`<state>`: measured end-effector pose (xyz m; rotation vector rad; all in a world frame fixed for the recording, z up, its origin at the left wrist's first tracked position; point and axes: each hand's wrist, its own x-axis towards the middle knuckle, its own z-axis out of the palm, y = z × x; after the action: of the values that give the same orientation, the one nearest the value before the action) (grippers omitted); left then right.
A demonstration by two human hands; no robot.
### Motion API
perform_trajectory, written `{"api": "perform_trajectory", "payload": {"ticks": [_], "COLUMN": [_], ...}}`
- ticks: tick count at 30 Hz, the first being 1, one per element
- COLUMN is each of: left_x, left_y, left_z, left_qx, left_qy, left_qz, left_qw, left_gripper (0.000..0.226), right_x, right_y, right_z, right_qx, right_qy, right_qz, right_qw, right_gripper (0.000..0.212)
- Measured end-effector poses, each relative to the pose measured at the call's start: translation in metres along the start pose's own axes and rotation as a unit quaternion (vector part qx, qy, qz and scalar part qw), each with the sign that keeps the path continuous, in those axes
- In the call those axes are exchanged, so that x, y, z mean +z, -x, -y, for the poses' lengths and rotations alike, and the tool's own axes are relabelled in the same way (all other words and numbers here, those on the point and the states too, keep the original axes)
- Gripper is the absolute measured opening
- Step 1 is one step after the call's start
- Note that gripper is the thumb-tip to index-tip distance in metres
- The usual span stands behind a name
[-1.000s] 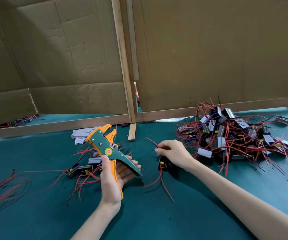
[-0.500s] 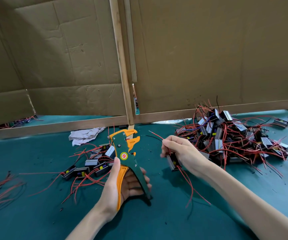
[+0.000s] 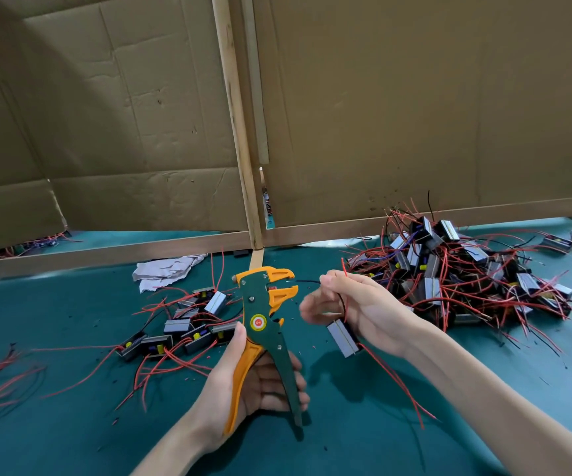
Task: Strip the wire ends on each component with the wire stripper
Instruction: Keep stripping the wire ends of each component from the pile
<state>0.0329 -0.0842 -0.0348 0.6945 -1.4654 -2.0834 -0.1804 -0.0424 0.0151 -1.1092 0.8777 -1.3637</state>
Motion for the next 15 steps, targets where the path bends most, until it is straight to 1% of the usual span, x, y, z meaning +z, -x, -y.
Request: {"api": "perform_trajectory", "payload": {"ticks": [5,11,15], "left_x": [-0.0018,-0.0041,-0.0045], "left_y": [0.0011,0.0012,-0.0003], "left_z": [0.0019,0.0038,0.006], "left_qx": [-0.012,-0.017,-0.004], "left_qy": [0.002,-0.007,-0.024], "left_qz": [0.001,0.014,0.022], "left_qw": [1.0,1.0,0.999], "left_gripper": [0.097,0.087,0.087], "right_x": [0.0024,0.0029,0.0042], "right_y": [-0.0001,0.0003,0.0013], "right_z": [-0.0013,-0.0029,-0.0022], "right_qx": [0.008,0.013,0.013], "right_qy": [-0.015,-0.016,-0.019], "right_qz": [0.007,0.011,0.013], "right_qw": [1.0,1.0,1.0], "right_gripper": [0.032,0.024,0.025]}}
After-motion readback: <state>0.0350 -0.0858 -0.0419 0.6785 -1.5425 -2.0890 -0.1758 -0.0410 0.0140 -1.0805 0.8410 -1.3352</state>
